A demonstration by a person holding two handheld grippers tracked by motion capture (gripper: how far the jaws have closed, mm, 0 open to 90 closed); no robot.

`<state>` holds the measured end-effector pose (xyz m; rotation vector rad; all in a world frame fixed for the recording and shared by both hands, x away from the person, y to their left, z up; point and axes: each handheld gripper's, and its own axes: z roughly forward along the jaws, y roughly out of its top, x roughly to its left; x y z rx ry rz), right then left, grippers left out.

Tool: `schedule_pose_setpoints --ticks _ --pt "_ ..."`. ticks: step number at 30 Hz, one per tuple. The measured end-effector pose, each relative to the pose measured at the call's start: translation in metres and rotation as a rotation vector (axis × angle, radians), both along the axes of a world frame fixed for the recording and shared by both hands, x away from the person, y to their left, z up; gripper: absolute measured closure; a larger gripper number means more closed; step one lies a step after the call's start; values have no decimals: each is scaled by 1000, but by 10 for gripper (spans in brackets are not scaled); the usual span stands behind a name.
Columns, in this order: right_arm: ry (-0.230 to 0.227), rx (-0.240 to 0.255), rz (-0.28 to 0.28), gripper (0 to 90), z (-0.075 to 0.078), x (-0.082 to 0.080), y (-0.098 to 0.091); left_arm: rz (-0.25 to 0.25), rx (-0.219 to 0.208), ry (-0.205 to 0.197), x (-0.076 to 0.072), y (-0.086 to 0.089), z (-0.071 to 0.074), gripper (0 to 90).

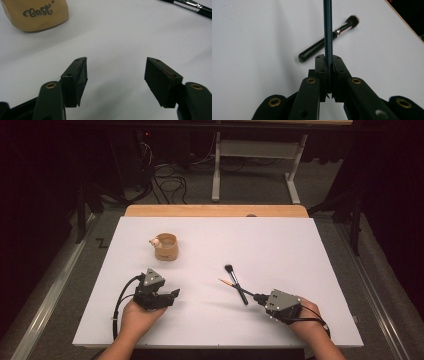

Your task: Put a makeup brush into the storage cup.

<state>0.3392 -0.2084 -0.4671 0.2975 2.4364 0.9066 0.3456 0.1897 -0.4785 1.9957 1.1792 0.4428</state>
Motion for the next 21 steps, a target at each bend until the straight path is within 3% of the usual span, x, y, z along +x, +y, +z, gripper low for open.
schedule_pose_setpoints --ticks 3,11,21 --pt "-1 28 -9 867 -2 -1 -1 6 -13 -20 -1 1 -5 336" --pt "0 47 -17 866 -5 -4 -2 23 -47 -81 -7 6 -12 262" --pt "-5 74 -27 866 -5 -7 -4 41 -65 -110 -12 12 -11 100"
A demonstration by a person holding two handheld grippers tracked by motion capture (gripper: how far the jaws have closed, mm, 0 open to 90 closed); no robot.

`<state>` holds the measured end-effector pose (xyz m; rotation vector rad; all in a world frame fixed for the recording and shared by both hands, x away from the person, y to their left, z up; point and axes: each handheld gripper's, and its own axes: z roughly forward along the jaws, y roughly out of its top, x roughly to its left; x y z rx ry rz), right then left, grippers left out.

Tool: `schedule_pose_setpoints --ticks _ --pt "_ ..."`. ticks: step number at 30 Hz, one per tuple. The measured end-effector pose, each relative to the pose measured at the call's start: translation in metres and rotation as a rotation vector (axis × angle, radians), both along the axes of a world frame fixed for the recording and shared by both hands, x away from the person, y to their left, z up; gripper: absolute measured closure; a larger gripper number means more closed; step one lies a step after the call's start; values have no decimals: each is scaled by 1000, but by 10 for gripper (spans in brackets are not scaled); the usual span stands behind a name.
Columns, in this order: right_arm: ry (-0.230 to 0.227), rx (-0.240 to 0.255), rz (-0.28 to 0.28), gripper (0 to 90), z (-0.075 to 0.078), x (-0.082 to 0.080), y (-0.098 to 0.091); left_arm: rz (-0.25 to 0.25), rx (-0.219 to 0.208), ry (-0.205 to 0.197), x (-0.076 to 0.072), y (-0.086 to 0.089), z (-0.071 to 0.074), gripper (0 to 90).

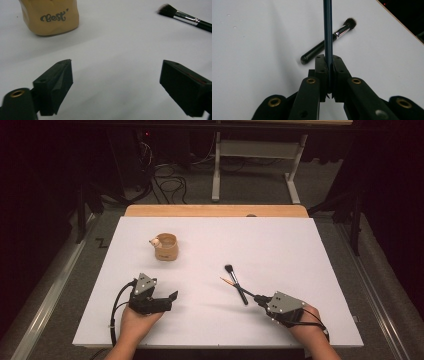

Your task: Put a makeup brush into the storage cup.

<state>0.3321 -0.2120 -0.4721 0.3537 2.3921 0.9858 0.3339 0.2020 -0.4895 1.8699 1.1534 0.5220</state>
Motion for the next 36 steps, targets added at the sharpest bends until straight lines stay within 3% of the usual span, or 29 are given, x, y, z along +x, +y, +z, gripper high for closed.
schedule_pose_setpoints --ticks 7,21,30,36 --pt "-4 22 -2 865 0 0 -2 -12 -7 16 0 -4 -2 1" --pt "15 98 -39 866 -3 1 -6 -17 -98 -66 -7 -3 -3 5" --pt "26 168 -68 866 -3 1 -7 -28 -112 -111 -12 -3 -2 40" --pt "37 204 -73 866 -4 1 -7 -54 -124 -120 -13 -3 -2 67"
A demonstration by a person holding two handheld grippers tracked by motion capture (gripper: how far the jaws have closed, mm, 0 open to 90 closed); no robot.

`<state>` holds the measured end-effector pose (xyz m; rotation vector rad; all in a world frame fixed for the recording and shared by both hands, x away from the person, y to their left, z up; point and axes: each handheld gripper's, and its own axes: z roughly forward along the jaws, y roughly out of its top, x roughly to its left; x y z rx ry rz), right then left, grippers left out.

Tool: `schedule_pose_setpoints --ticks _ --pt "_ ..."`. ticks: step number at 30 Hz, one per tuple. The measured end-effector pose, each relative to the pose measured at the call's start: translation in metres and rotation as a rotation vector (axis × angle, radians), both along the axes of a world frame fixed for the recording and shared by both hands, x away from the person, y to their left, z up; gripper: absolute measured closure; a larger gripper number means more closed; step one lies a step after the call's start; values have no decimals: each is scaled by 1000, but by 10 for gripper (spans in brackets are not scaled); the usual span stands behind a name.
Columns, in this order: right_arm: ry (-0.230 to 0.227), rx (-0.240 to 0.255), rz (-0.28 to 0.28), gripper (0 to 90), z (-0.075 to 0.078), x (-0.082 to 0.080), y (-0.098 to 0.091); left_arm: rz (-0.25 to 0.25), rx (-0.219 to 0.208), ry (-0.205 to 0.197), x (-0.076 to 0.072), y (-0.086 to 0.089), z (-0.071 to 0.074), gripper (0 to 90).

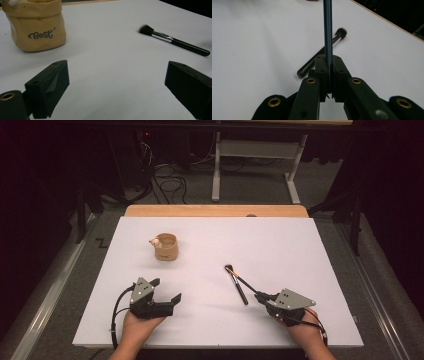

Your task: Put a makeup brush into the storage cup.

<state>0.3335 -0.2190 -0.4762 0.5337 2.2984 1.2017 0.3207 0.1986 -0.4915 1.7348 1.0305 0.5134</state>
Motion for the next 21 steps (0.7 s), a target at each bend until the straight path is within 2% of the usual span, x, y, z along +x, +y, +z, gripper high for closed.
schedule_pose_setpoints --ticks 3,8,11,12,15,18,21 --pt "9 25 -11 866 0 0 0 -4 -15 0 0 0 0 67" --pt "2 71 -26 866 0 0 0 -3 -26 -9 -2 0 2 73" --pt "-2 83 -34 866 0 -1 0 -7 -37 -22 -3 0 3 80" --pt "-16 82 -37 866 0 -1 0 -10 -45 -20 -3 0 3 81" --pt "-20 116 -41 866 0 -2 1 -18 -58 -25 -4 -2 4 81" --pt "-32 126 -50 866 1 -2 2 -25 -72 -30 -5 -3 5 81" --pt "-28 149 -53 866 2 -3 2 -34 -80 -38 -6 -3 6 86"
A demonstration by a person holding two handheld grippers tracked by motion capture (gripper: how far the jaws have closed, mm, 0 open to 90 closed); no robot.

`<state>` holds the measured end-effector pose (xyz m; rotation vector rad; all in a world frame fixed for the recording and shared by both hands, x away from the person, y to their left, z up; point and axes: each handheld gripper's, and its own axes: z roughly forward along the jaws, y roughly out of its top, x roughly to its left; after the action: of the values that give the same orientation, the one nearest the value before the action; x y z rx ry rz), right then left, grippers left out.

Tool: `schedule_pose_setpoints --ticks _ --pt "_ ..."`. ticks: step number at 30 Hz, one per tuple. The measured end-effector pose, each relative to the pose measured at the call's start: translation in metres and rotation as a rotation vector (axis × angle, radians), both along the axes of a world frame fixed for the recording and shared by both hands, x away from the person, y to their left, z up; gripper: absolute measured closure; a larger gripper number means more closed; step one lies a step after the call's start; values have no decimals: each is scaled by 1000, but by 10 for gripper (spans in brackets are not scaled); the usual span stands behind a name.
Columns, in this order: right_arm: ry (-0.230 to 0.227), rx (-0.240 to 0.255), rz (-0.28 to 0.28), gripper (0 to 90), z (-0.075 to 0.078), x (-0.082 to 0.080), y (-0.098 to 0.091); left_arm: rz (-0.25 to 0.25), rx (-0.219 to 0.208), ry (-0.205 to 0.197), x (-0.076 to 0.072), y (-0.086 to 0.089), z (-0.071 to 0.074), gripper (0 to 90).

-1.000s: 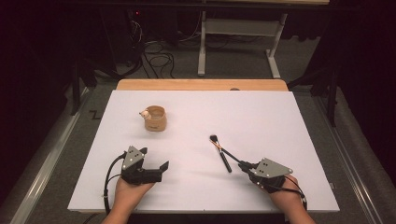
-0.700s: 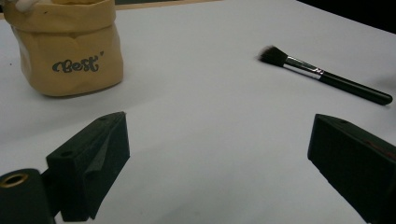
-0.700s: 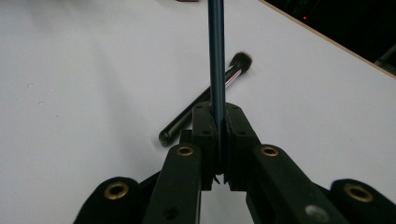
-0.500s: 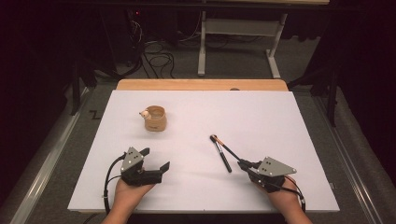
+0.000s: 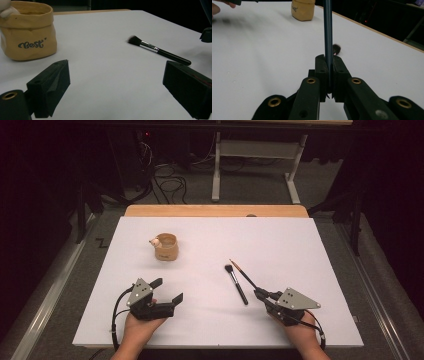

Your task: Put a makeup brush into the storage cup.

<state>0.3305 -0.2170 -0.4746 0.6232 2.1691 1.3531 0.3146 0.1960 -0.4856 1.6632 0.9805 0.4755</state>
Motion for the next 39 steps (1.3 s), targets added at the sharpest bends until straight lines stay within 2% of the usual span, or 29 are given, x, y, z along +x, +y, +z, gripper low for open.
schedule_pose_setpoints --ticks 6,21,25,27,39 --pt "-18 22 2 867 -1 0 2 -16 -5 -12 -2 -4 3 93" --pt "-23 19 33 867 2 -4 14 -54 -35 -22 -3 -19 16 115" --pt "-31 22 42 867 3 -5 18 -62 -29 -24 -2 -19 21 122" --pt "-32 24 47 867 3 -5 19 -62 -18 -27 -1 -20 23 123" --pt "-63 21 46 867 12 -2 25 -50 -32 -39 0 -21 31 126"
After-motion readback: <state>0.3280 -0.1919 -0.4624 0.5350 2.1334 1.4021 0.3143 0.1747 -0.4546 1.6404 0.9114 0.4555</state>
